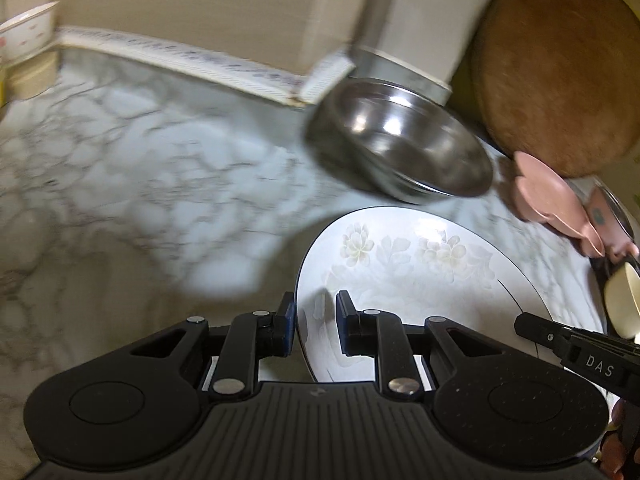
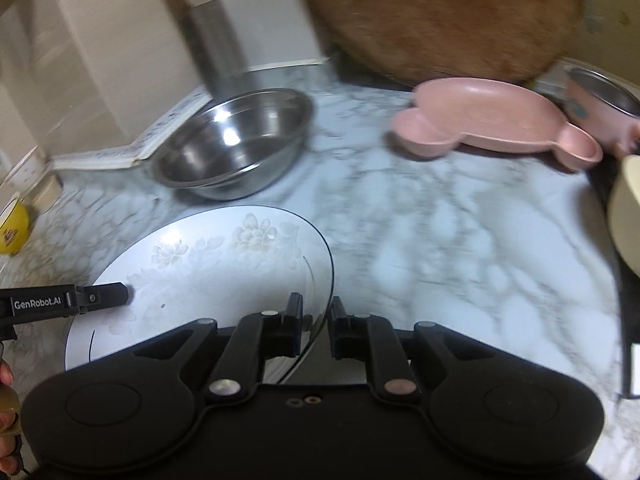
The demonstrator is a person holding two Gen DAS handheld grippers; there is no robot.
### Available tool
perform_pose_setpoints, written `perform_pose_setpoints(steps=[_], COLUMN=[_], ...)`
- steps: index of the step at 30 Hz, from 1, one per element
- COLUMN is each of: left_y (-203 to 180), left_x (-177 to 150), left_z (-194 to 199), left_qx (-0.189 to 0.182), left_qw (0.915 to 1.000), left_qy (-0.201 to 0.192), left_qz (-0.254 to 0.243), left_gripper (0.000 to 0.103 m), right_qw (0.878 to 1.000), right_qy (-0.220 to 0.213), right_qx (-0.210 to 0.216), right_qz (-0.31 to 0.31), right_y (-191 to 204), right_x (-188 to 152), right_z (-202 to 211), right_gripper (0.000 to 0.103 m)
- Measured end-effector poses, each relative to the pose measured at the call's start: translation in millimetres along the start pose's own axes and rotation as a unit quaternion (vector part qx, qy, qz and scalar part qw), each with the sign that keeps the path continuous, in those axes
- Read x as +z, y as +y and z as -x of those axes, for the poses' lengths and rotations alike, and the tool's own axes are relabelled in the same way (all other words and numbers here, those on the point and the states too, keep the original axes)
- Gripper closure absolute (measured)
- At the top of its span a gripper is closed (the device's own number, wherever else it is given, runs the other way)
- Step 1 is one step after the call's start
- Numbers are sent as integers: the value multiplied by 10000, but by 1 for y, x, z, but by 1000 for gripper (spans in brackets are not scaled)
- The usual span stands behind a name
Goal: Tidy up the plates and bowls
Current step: 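Lift the large plate with both grippers and carry it beside the steel bowl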
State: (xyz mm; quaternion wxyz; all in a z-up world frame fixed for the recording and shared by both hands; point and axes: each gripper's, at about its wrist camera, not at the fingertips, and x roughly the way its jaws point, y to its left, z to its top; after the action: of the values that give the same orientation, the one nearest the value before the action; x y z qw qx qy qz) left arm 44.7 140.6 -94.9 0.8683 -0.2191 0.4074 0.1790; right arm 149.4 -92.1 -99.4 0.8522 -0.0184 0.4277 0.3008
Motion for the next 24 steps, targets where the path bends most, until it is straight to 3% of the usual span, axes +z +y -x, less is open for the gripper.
perform_pose_setpoints(steps=[15,24], left_y=[85,99], left_x=[5,7], left_z=[8,10], left_qx=[715,926], left_qw=[9959,9932], left_qy=[-172,-321], left_qz=[523,633], left_gripper=[83,83], right_qw=[9960,9938], right_qy=[229,315], right_qx=[569,724], right_qz=[647,789], right_y=[84,105], right_x=[12,15], right_z=[-43,-62], right_gripper=[88,88])
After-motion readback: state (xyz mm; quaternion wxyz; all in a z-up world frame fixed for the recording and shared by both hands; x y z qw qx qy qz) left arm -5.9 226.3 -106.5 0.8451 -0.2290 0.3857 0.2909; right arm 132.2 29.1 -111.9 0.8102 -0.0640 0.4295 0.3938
